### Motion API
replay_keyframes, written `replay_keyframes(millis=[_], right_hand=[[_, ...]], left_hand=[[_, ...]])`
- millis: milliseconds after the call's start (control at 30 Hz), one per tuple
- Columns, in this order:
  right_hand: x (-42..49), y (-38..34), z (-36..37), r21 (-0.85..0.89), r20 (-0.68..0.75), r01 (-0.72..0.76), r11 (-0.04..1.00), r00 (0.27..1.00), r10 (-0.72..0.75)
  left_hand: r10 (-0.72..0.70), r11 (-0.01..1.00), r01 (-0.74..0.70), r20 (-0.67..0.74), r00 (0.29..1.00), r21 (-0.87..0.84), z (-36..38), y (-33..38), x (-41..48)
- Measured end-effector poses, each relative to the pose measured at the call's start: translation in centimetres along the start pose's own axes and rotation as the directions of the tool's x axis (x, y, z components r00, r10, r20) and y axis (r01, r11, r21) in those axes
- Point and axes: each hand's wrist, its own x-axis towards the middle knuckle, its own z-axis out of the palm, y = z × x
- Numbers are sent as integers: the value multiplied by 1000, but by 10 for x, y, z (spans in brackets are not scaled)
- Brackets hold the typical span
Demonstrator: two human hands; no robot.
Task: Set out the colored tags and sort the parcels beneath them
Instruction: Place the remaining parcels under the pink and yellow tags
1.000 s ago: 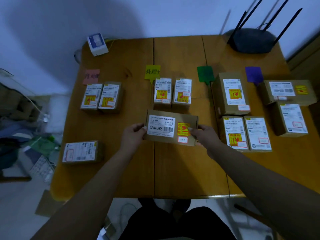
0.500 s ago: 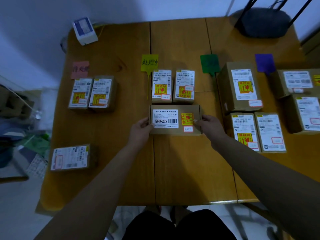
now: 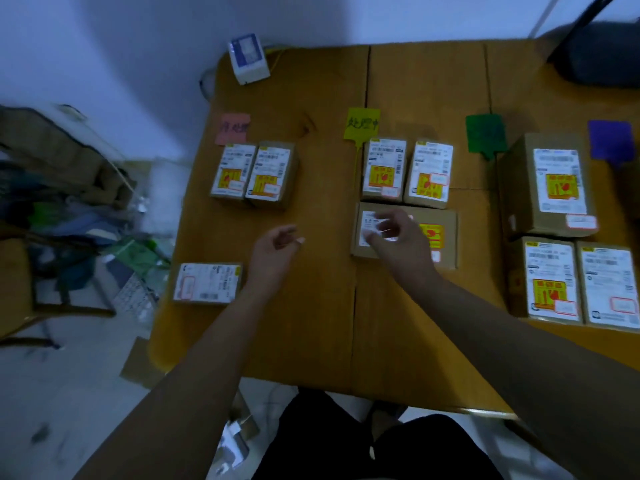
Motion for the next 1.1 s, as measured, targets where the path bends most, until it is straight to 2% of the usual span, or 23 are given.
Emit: replay_keyframes(millis=[100,267,333,400,467,500,633,733,833,900,967,1100], right_hand=[[-11,-31,49,8,203,-42,999,978,39],[-28,-65,134,-35,356,-144,989,923,147],[-33,-70,166,-80,375,-187,979,904,204],[-36,-72,193,-179,378,-210,961,887,264],[-39,-73,216,-291,403,-244,925,846,349],[-40,-74,226,-323,419,-264,909,821,388],[-46,-66,260,-259,426,-337,905,801,420],[-51,-60,269,-190,377,-351,917,836,399],[-49,-66,260,-148,322,-283,948,892,317],[-46,-80,247,-127,304,-186,974,928,217],[-39,-103,229,-61,305,-79,995,948,94],[-32,-162,197,30,314,43,999,948,-50]], left_hand=[[-8,997,9,13,1000,-75,-34,-7,-2],[5,993,0,38,999,-117,-106,-27,6],[49,998,-50,-18,999,-36,-137,-41,10],[129,982,-104,-161,978,155,-167,-58,13],[173,925,-69,-253,952,373,-194,-79,21],[143,902,-22,-250,958,431,-205,-89,26],[-165,910,173,-53,985,378,-223,-118,38],[-237,955,229,23,971,188,-218,-127,37],[-346,938,347,62,936,-6,-217,-126,39],[-429,874,457,184,885,-164,-224,-117,32],[-391,846,477,331,859,-238,-234,-105,23],[-142,879,362,552,822,-312,-248,-66,4]])
